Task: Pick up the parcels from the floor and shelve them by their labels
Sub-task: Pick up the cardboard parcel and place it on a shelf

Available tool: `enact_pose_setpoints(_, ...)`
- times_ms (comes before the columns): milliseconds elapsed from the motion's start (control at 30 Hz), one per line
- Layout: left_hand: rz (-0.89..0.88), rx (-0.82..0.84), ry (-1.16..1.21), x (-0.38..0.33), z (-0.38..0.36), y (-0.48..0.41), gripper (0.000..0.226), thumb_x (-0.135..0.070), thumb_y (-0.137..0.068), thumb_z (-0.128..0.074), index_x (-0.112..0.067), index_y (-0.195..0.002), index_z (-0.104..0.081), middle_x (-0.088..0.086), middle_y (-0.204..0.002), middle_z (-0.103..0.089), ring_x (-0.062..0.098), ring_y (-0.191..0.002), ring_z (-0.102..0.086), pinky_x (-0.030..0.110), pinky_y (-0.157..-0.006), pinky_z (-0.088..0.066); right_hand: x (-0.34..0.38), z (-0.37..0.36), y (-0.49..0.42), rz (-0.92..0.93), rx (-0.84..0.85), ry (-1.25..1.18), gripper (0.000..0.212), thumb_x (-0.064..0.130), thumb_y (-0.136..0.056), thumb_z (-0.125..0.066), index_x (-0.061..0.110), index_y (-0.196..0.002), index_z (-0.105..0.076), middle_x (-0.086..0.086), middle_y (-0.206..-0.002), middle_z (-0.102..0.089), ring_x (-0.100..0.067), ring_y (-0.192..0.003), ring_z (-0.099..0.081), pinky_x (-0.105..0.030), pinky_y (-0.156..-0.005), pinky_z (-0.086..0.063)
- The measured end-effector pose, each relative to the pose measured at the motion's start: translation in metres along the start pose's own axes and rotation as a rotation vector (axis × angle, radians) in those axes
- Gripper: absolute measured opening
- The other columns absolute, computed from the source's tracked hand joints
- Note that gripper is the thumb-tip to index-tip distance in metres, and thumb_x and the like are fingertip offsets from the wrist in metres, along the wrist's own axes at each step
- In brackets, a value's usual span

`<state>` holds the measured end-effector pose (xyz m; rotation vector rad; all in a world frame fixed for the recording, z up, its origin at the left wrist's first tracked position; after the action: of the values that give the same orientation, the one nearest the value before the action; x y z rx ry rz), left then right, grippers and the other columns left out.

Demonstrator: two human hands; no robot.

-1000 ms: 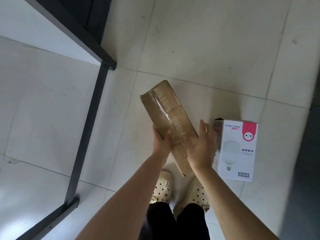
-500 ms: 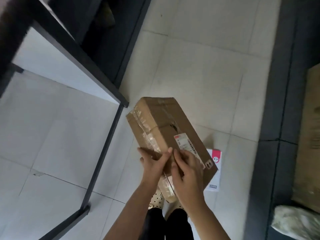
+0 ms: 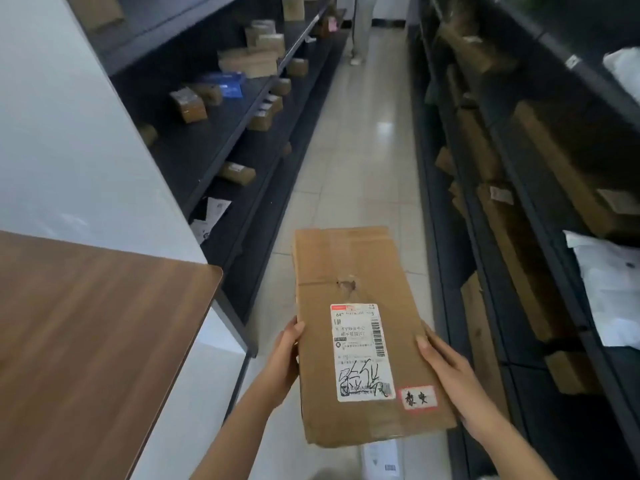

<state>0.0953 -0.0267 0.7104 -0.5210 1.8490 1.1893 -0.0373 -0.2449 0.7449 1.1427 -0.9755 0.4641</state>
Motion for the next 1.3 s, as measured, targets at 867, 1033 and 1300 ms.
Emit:
enact_pose_setpoints(867,-0.263,0.057,-0.102,-0.272,-0.047,-0.242,0.048,-0.045,-0.101,-0.039,-0.023,-0.143,-0.05,0.003,-0.132,-0.067,0.019,-0.114,-0.065,0.03,-0.081,-0.056,0.25,0.017,-0.231,0.383,-0.314,-0.444,0.048,0.034,-0.09,-0.062,0.026,-0.136,-0.052,-0.004,-0.119,-0.068,-0.023,-0.101,-0.069,-0.043,-0.087,-0.056)
enact_pose_setpoints(1033,-0.28,0.083,-0.131,-0.36,-0.047,-0.334,0.05,-0.044,-0.101,-0.041,-0.023,-0.145,-0.049,0.004,-0.133,-0.066,0.02,-0.114,-0.065,0.029,-0.076,-0.054,0.32,0.017,-0.311,0.406,-0.315,-0.49,0.041,0.031,-0.095,-0.052,0.026,-0.136,-0.054,-0.003,-0.122,-0.07,-0.022,-0.106,-0.069,-0.04,-0.09,-0.055)
enact_pose_setpoints(1300,-0.308,0.22,-0.145,-0.458,-0.11,-0.509,0.044,-0.038,-0.102,-0.042,-0.017,-0.137,-0.058,0.004,-0.129,-0.07,0.018,-0.116,-0.066,0.026,-0.09,-0.054,0.414,0.08,-0.45,0.432,-0.489,-0.561,0.03,0.026,-0.094,-0.056,0.016,-0.122,-0.059,-0.012,-0.123,-0.066,-0.026,-0.107,-0.066,-0.034,-0.08,-0.056)
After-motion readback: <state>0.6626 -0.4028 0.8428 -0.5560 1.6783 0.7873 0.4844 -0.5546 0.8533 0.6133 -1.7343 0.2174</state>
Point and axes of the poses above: each hand's wrist, its own y-axis away from the middle knuckle, its own z-axis out of the back of the hand, x = y × z, the point moved 4 cm from there along -y, towards the middle knuckle
